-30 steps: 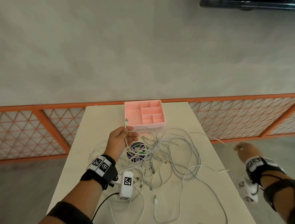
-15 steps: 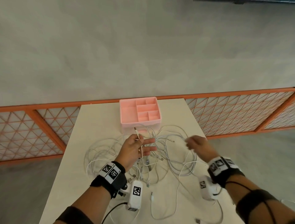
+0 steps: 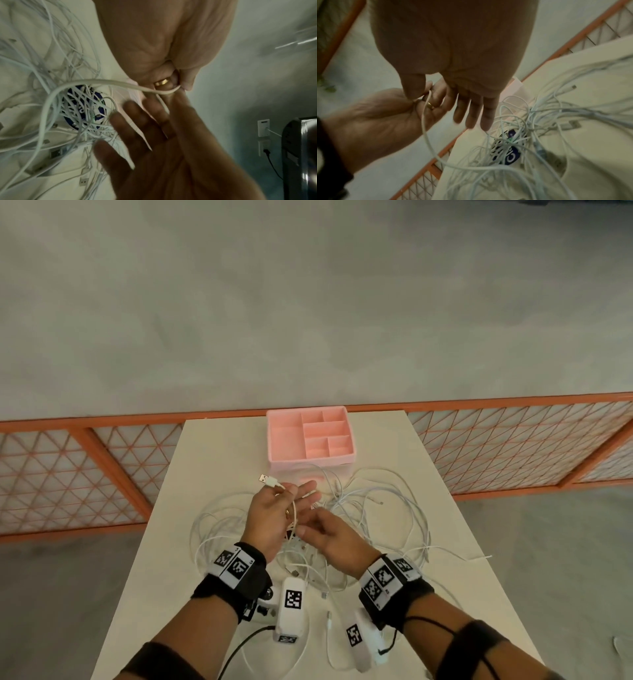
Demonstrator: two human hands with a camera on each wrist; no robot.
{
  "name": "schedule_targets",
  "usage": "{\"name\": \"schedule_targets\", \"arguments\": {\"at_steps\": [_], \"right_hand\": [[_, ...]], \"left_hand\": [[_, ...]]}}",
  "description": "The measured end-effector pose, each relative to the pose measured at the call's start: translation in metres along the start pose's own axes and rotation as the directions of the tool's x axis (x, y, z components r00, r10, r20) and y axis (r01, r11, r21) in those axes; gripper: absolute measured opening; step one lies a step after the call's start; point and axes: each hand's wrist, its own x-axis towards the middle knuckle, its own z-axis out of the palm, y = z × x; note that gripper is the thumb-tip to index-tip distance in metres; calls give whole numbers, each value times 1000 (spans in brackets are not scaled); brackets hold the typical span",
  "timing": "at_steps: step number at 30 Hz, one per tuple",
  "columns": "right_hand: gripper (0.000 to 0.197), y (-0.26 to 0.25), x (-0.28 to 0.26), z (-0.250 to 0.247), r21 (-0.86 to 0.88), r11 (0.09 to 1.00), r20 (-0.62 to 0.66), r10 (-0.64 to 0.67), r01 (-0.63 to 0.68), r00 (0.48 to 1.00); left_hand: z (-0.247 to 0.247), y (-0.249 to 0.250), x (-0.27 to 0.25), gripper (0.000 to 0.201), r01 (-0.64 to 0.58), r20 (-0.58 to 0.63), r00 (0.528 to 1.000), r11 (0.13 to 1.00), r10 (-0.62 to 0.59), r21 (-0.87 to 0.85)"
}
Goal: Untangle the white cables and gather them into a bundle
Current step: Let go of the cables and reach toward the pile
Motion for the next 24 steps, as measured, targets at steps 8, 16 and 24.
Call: {"name": "schedule_targets", "arguments": {"at_steps": [8,16,24], "right_hand": [[13,7,-5,-9,241,970,-84,51,-29,995],[20,-1,-27,-130,-430,903,-199,-84,-11,976],[22,50,-84,-244,-628,694,-410,91,-353,908]], "left_hand": [[15,5,-3,32,-19,-7,1000,996,20,83],[-24,46,20,39,-139,-223,970,975,99,-175],[-41,41,30,44,-53,-264,965,982,4,-180]]}}
